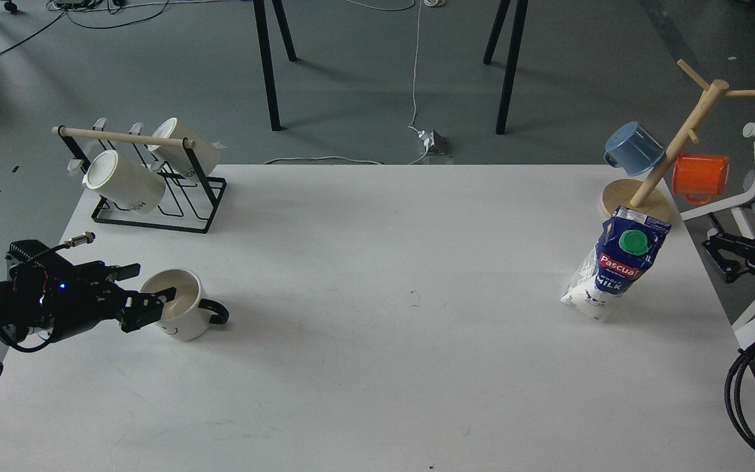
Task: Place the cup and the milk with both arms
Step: 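Grasp the white mug's rim with the left gripper, then slide the white mug with the left gripper toward the table center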
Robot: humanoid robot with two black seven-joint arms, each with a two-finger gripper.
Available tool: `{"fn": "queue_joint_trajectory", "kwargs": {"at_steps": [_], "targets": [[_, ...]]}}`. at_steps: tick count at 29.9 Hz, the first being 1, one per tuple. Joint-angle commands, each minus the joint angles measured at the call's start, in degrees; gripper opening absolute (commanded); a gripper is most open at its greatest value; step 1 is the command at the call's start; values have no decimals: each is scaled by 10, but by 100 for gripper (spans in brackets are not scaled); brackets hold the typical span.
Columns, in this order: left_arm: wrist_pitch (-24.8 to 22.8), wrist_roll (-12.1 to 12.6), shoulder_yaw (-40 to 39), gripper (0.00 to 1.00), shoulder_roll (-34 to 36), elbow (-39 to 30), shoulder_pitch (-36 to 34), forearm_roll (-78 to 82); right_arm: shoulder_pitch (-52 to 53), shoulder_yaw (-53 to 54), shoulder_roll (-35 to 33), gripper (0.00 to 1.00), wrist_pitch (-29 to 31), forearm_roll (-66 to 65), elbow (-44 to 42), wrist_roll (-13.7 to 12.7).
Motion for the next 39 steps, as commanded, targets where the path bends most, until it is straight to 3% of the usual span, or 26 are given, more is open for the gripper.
{"fn": "queue_joint_trajectory", "kwargs": {"at_steps": [1, 22, 25, 31, 39], "targets": [[0, 0, 0, 74, -2, 4, 0, 0, 0, 0, 0, 97, 0, 0, 0, 0], [12, 0, 6, 51, -2, 3, 5, 0, -7, 1, 0, 97, 0, 0, -1, 3], [36, 0, 37, 43, -1, 4, -1, 0, -11, 2, 0, 97, 0, 0, -1, 3], [87, 0, 46, 13, -1, 4, 0, 0, -12, 2, 0, 97, 0, 1, -1, 3], [150, 0, 43, 3, 4, -21, -28, 0, -12, 1, 0, 97, 0, 1, -1, 3]]}}
